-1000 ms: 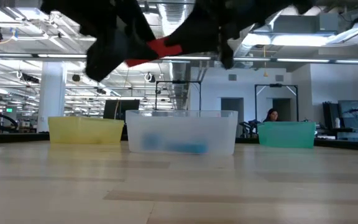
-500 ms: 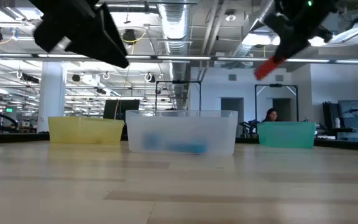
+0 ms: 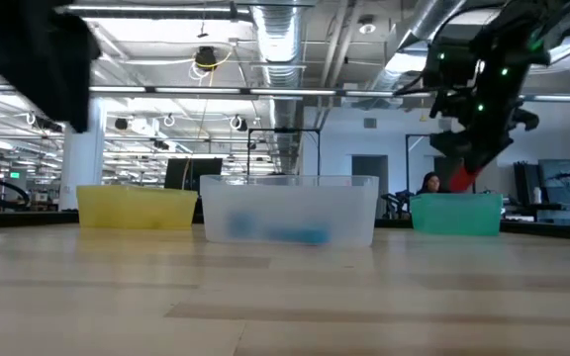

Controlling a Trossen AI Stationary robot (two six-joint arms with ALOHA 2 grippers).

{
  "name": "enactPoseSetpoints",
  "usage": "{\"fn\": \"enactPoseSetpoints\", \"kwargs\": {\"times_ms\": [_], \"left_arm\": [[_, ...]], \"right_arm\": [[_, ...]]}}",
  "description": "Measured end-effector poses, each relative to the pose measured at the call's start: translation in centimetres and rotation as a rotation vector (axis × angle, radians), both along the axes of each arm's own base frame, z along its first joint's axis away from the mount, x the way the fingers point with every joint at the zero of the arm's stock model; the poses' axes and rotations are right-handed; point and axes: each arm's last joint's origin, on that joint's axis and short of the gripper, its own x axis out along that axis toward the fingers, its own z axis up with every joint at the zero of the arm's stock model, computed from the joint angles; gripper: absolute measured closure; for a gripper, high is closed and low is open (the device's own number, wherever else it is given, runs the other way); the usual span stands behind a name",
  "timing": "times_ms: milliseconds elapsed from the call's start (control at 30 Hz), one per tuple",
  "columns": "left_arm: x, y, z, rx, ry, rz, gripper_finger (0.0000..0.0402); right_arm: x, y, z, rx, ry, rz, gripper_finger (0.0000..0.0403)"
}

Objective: Sort & place blocks by color
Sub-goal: Put the top red block into the green bin, then put the left red block into the green bin

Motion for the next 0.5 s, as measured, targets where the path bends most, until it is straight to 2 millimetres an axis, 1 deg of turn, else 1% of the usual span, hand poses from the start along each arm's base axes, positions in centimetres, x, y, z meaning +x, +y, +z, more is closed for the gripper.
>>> {"fn": "enactPoseSetpoints", "kwargs": {"times_ms": [67,133,300,400,500], "left_arm": [[-0.6,-0.6,-0.1,-0.021,0.019,-0.017,0.0201],[-1.0,-1.1,-0.1,-0.020,0.019,-0.013,0.0201],[-2.3,-1.8,-0.1,-0.030,0.029,0.056,0.0201],[-3.1,-2.2,-0.2,-0.051,0.035,0.118,0.0201],[-3.9,-3.1,-0.2,-0.097,0.031,0.161,0.0201]], "right_arm": [[0.1,-0.7,-0.3,0.005,-0.011,0.015,0.0315],[0.4,-1.0,-0.4,0.020,-0.041,0.045,0.0289],[0.8,-0.9,-0.1,0.036,-0.091,0.093,0.0201],[0.8,-0.2,0.2,0.035,-0.105,0.120,0.0156],[1.5,2.2,0.1,0.018,-0.197,0.195,0.0133]]}}
